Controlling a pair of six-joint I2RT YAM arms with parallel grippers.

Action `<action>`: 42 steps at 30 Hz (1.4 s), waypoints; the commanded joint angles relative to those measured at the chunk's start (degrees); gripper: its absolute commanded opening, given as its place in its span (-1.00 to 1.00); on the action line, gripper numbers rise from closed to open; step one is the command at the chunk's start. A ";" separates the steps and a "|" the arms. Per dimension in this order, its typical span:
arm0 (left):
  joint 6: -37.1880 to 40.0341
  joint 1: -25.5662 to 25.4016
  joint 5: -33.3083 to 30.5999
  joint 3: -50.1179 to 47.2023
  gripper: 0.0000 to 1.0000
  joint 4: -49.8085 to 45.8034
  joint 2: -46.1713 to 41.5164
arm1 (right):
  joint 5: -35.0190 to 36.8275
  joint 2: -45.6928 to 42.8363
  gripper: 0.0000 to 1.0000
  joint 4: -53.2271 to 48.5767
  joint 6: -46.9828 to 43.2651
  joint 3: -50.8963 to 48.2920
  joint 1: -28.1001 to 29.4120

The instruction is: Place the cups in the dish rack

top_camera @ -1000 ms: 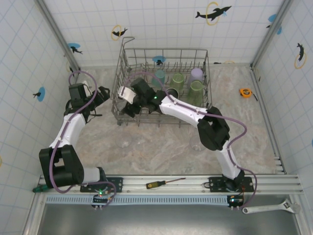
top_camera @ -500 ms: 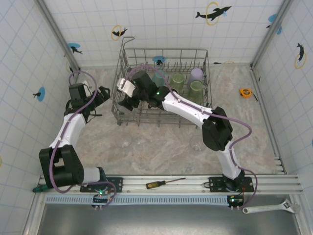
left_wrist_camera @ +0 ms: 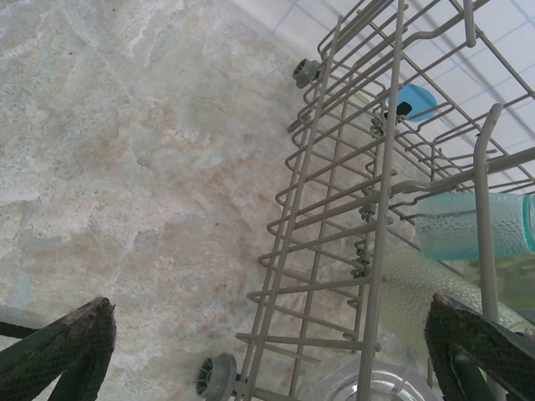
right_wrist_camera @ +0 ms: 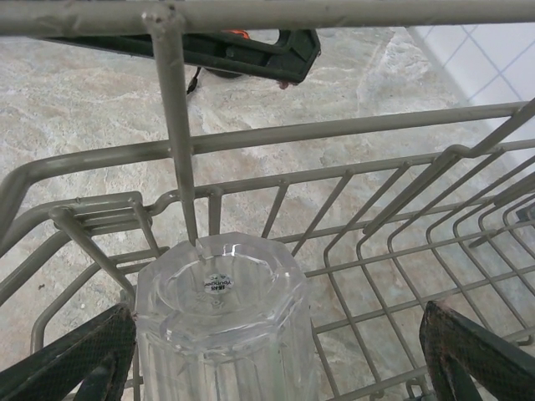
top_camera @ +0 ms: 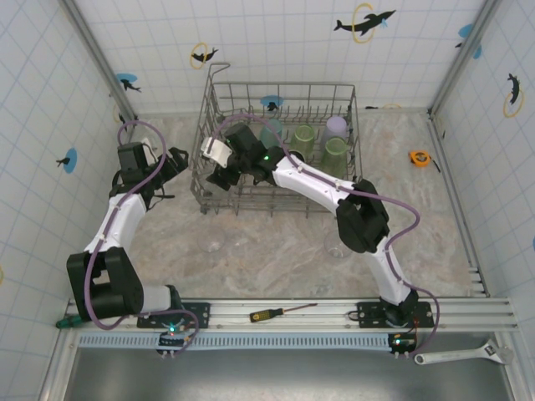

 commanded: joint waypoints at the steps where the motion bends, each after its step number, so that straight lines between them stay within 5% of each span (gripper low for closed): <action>1: -0.59 0.49 1.00 -0.55 0.95 1.26 -1.06 | -2.05 0.99 0.81 0.64 -0.53 0.32 -0.07; 28: -0.84 0.48 1.35 -0.73 0.95 1.40 -0.79 | -2.80 8.41 0.75 -2.12 -2.99 7.51 1.20; 42: -0.98 0.49 1.56 -0.81 0.94 1.49 -0.75 | -2.88 9.61 0.28 -5.09 -2.94 9.03 1.02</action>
